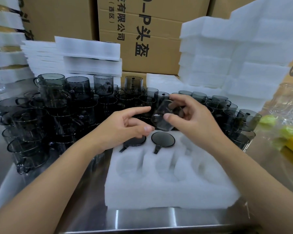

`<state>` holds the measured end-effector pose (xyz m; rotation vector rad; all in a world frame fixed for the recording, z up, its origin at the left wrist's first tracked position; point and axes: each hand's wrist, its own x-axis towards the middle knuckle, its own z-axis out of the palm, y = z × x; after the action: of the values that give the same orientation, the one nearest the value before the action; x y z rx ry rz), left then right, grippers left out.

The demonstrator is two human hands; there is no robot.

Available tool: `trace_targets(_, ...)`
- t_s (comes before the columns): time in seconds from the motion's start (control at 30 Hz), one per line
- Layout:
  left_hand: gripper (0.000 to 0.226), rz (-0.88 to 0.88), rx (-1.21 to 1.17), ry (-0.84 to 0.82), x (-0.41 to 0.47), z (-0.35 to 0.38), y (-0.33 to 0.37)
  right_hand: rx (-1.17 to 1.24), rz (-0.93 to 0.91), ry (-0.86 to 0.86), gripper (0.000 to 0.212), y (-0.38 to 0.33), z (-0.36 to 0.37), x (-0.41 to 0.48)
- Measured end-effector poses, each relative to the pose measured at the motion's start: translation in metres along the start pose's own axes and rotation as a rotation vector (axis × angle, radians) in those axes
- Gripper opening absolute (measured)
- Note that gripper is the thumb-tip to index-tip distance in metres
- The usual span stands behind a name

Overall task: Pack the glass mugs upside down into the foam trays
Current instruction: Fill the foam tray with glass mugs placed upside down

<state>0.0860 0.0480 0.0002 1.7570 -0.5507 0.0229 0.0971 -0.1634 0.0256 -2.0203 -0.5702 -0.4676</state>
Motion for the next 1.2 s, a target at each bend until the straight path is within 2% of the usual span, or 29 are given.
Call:
trace_targets(0.13, 0.048, -0.002, 0.058, -0.006, 0.001, 0.001, 0.002, 0.0, 0.138, -0.076, 0.046, 0.012, -0.035, -0.012)
trace_targets(0.23, 0.043, -0.009, 0.067, -0.003, 0.002, 0.001, 0.003, -0.127, 0.15, -0.163, 0.047, 0.018, -0.056, -0.022)
trace_targets(0.47, 0.041, -0.011, 0.087, 0.002, 0.002, 0.003, 0.002, -0.188, 0.142, -0.246, 0.051, 0.016, -0.066, -0.024)
trace_targets(0.57, 0.029, -0.018, 0.096, 0.0, 0.002, 0.002, 0.0, -0.276, 0.105, -0.337, 0.052, 0.014, -0.061, -0.024)
trace_targets(0.63, 0.021, -0.025, 0.11, -0.003, 0.002, 0.001, -0.001, -0.333, 0.111, -0.368, 0.05, 0.016, -0.058, -0.023)
trace_targets(0.8, 0.019, -0.027, 0.124, -0.006, 0.003, 0.001, 0.0, -0.418, 0.151, -0.487, 0.038, 0.022, -0.06, -0.021)
trace_targets(0.97, 0.019, -0.019, 0.121, -0.008, 0.003, 0.002, 0.0, -0.368, 0.148, -0.412, 0.044, 0.024, -0.056, -0.018)
trace_targets(1.1, 0.019, -0.02, 0.116, -0.009, 0.004, 0.001, -0.001, -0.418, 0.142, -0.419, 0.034, 0.029, -0.053, -0.017)
trace_targets(1.2, 0.018, -0.021, 0.113, -0.008, 0.004, 0.001, -0.002, -0.431, 0.159, -0.432, 0.042, 0.027, -0.053, -0.016)
